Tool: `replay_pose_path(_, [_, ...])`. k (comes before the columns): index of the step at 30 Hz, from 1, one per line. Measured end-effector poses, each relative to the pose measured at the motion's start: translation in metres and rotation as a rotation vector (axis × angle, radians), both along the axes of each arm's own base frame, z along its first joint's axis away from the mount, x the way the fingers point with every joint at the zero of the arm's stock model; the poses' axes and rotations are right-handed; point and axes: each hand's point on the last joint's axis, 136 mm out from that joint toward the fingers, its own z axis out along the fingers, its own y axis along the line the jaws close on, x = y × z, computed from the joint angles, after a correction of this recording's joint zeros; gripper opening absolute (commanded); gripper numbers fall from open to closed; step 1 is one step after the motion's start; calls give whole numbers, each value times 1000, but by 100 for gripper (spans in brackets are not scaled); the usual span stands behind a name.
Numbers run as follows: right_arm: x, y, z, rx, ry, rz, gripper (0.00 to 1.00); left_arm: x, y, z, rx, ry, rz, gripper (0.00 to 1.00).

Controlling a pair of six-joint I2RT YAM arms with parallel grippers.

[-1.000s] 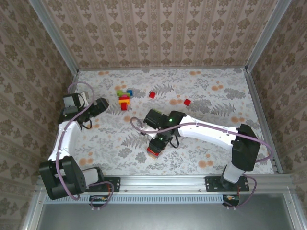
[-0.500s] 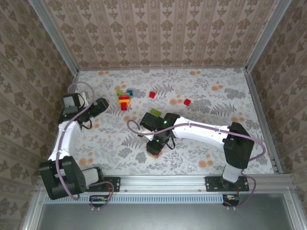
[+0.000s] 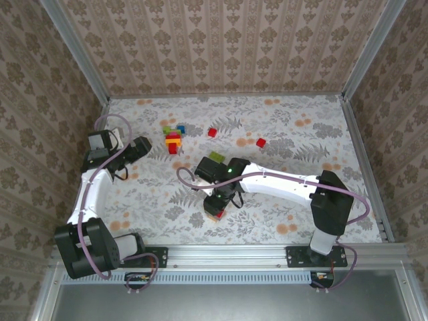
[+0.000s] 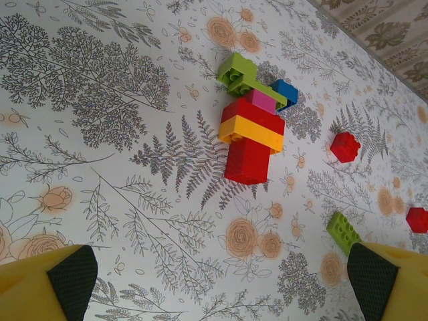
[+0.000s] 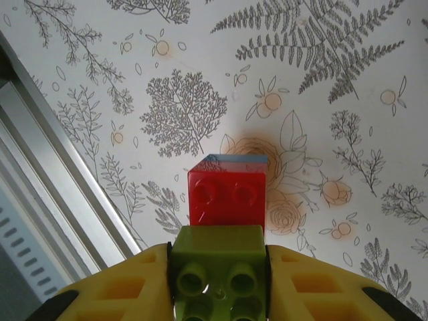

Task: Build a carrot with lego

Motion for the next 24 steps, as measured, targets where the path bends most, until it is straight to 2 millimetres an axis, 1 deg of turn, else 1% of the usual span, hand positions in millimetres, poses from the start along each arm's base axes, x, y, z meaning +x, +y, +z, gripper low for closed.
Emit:
replay_pose_path(10, [3, 6, -2, 4, -30, 1, 33, 0, 0, 0, 0, 0, 0, 100])
replay_pose_path(12, [2, 4, -6, -16, -28, 3, 33, 0, 0, 0, 0, 0, 0, 100])
replay_pose_path(24, [1, 4, -7, -46, -62, 10, 32, 0, 0, 0, 0, 0, 0, 100])
